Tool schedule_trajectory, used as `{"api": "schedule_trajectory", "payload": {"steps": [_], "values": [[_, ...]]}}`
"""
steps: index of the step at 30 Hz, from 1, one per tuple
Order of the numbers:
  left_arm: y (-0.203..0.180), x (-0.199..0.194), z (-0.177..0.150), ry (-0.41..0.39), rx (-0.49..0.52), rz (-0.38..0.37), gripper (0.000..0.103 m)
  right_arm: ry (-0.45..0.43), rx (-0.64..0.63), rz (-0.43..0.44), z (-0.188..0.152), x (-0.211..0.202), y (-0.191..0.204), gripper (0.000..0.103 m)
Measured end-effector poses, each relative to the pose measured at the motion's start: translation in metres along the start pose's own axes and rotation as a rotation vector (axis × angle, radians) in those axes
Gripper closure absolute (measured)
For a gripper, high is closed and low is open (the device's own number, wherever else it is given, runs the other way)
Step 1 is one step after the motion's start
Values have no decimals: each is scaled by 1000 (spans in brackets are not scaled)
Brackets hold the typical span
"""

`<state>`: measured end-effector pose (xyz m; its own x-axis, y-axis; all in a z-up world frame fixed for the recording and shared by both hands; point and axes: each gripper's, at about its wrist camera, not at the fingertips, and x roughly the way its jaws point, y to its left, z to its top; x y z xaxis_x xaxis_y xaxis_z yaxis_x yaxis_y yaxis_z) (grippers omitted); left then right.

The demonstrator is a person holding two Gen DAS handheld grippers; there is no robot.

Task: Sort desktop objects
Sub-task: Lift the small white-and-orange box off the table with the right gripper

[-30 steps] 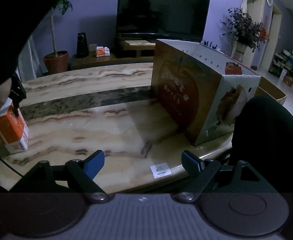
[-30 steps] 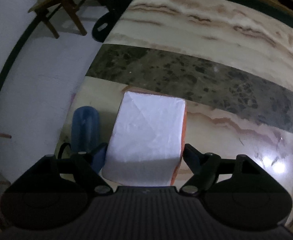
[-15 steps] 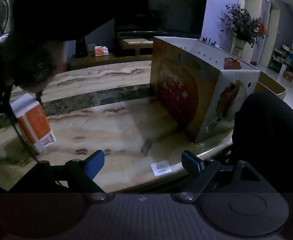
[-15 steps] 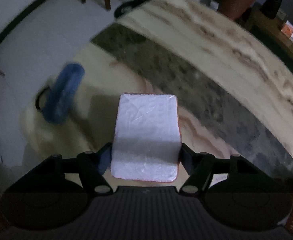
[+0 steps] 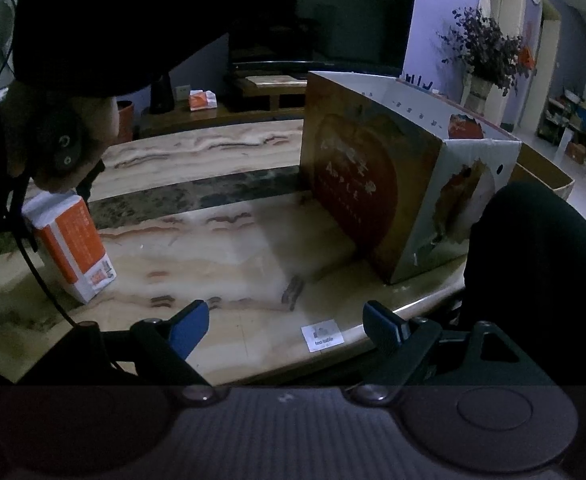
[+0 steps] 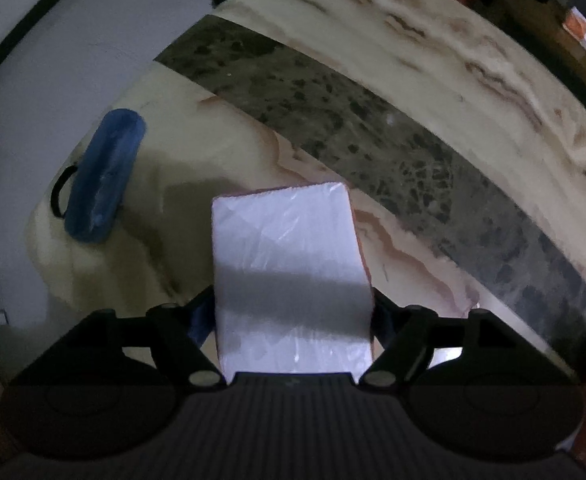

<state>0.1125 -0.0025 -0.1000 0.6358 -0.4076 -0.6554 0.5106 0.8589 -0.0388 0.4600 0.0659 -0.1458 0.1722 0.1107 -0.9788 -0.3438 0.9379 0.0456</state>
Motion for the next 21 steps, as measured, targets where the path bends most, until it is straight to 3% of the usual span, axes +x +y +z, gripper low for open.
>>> {"api": "schedule_trajectory", "payload": {"steps": [7,16,21], "values": [[4,-1,1,-2,-20,-2,19,-7,7,-14,-1,14,2,24],[5,-3,0,-20,-30,2,19,43,73,41,-4,27,-12,23],[5,-3,1,-19,-26,3,19,41,122,54,-5,33,-16,17]]}}
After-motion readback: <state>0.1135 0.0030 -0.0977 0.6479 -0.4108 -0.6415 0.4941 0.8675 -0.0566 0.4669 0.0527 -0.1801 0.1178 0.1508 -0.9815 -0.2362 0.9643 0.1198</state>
